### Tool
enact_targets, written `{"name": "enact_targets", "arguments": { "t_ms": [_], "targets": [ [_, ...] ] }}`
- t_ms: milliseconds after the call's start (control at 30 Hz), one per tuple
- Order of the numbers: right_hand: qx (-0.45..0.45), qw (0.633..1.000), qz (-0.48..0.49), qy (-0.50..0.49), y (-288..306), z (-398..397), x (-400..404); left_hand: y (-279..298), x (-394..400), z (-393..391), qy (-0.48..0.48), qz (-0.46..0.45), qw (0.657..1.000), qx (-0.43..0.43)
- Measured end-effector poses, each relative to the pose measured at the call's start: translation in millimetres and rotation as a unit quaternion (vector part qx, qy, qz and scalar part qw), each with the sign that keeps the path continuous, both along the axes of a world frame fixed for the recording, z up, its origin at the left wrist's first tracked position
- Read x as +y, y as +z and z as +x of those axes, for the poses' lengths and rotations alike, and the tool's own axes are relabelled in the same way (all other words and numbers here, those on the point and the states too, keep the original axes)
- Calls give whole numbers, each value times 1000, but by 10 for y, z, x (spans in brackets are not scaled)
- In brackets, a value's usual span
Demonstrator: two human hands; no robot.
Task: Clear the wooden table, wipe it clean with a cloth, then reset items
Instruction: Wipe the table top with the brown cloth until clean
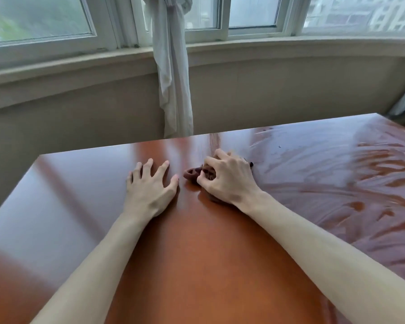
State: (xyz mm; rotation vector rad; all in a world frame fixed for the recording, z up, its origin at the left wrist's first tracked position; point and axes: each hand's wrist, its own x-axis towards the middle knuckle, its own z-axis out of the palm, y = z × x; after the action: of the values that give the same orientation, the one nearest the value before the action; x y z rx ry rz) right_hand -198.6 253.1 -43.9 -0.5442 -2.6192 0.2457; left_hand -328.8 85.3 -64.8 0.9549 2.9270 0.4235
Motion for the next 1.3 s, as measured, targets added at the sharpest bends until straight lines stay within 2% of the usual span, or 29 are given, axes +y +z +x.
{"name": "enact_targets", "arguments": {
  "t_ms": [167, 267, 367, 667, 833, 933, 1200, 1300],
  "targets": [
    [35, 999, 21, 15, -45, 1330, -821, 41, -26, 34, -3, -5, 1000, -12],
    [49, 998, 33, 29, -66, 1562, -960, 28, -16, 20, -3, -6, 1000, -9],
    [33, 999, 32, 10, -21, 1162, -693, 2, -5, -3, -5, 0, 1000, 4],
    [-7, 998, 7, -64, 47, -1056, 652, -85, 27, -58, 3, 3, 999, 45],
    [-20, 995, -13, -96, 81, -1390, 848, -65, 16, -38, 3, -4, 999, 31],
    [-11, 996, -15, -88, 65, -982, 584, -31, 14, -13, -1, -6, 1000, 28],
    [19, 1000, 8, -14, -10, 1105, -768, 67, -49, 68, -5, -17, 1000, -9],
    [30, 999, 23, -2, -51, 1548, -1050, 93, -39, 89, -6, -17, 1000, -23]
  ]
}}
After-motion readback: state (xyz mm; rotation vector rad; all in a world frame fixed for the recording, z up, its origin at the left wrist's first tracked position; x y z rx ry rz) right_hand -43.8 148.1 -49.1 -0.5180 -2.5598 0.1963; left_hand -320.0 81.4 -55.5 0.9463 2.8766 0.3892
